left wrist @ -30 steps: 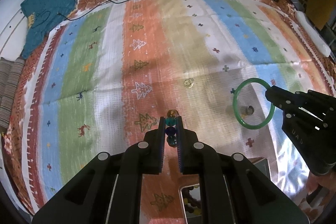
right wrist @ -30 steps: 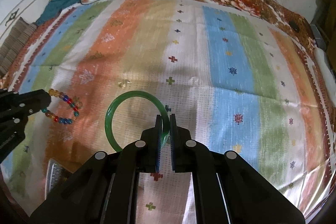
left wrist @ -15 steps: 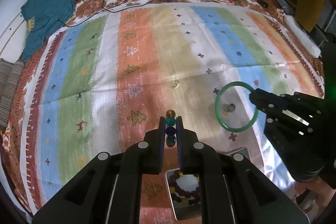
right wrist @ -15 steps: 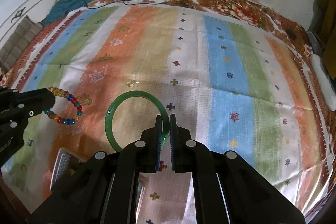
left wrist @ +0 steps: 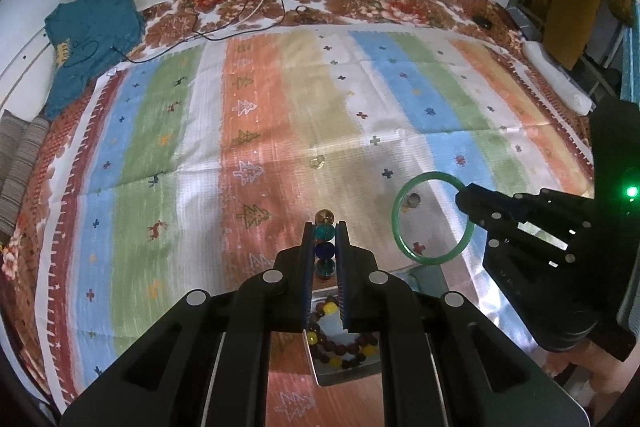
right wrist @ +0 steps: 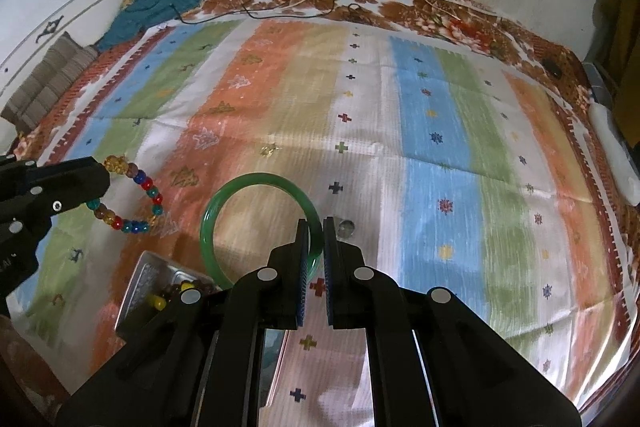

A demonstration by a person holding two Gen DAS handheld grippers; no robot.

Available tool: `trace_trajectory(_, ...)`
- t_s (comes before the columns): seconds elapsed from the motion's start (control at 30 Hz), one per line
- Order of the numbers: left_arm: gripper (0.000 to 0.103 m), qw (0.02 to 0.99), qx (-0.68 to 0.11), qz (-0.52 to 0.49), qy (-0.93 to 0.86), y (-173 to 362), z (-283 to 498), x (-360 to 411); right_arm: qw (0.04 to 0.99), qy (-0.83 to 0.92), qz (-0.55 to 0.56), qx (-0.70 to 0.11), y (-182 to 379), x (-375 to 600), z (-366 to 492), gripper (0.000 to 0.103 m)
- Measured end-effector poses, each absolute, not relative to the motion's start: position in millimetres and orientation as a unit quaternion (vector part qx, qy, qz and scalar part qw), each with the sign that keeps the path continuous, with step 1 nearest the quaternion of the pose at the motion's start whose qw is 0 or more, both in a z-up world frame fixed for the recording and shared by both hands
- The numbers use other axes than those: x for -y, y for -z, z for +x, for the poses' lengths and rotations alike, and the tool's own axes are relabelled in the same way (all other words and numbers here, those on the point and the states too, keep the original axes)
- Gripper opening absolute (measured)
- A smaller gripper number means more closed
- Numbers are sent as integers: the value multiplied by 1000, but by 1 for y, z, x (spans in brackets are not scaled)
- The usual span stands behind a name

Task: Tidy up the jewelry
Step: 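Lower both held pieces into the silver tin and open both grippers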

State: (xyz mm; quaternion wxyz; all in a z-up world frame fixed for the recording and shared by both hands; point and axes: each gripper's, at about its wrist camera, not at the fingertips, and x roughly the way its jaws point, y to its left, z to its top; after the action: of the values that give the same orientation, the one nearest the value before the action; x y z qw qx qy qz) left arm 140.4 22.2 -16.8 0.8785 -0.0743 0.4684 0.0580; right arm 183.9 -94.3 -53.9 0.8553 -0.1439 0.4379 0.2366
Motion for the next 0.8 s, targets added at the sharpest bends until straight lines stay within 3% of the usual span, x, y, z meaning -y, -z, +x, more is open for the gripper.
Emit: trace_trajectory(0.8, 11, 885, -458, -79, -21, 13, 84, -1, 847, -274, -139, -434, 49, 112, 127, 9)
